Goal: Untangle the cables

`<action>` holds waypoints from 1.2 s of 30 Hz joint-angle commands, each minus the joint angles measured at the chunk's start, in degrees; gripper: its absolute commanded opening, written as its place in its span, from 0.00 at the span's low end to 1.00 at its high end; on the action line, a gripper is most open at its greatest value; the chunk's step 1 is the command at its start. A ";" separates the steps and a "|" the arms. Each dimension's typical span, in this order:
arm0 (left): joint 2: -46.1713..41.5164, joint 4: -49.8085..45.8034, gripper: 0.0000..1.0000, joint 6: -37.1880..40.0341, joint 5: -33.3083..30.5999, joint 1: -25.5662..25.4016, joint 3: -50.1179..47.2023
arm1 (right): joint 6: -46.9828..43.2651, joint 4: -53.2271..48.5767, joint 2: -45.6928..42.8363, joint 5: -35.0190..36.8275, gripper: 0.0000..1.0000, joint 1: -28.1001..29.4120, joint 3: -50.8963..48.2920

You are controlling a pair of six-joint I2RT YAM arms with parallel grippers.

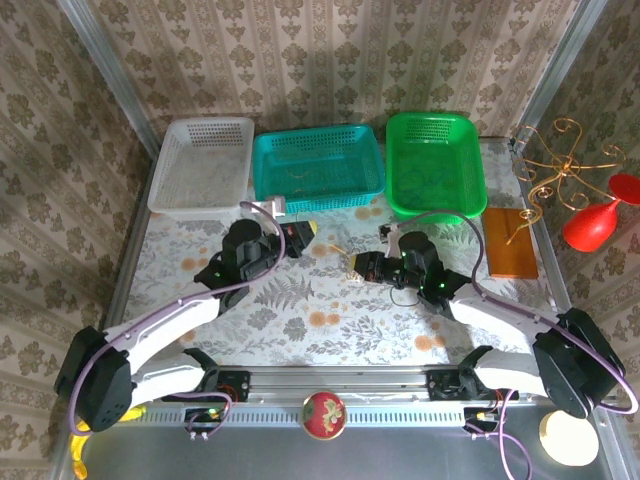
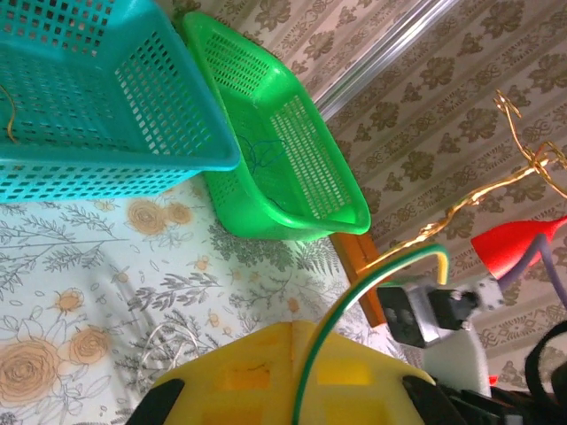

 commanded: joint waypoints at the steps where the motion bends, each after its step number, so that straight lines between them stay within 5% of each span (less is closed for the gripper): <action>1: 1.76 1.88 0.00 1.28 3.60 4.24 5.86 | -1.16 -4.38 -0.40 0.43 0.01 -1.42 -0.16; 3: 5.10 1.93 0.00 1.87 5.71 6.88 9.05 | -2.54 -6.79 -0.57 0.63 0.35 -1.50 1.82; 5: 8.66 2.43 0.00 2.57 7.49 9.18 12.26 | -3.89 -9.74 -0.92 2.01 0.54 -1.59 3.50; 11: 21.78 4.37 0.00 2.91 11.58 17.14 23.96 | -5.36 -12.98 -0.95 2.78 0.56 -3.21 4.79; 19: 38.77 1.54 0.02 5.66 11.97 21.50 38.83 | -7.07 -18.16 -1.36 7.02 0.56 -3.88 4.86; 28: 43.07 -14.32 0.77 16.72 8.82 21.67 48.13 | -9.26 -22.70 -3.79 9.86 0.56 -3.97 3.93; 36: 30.76 -16.25 0.95 19.82 8.31 19.74 39.14 | -11.12 -24.26 -2.45 10.39 0.57 -3.97 3.97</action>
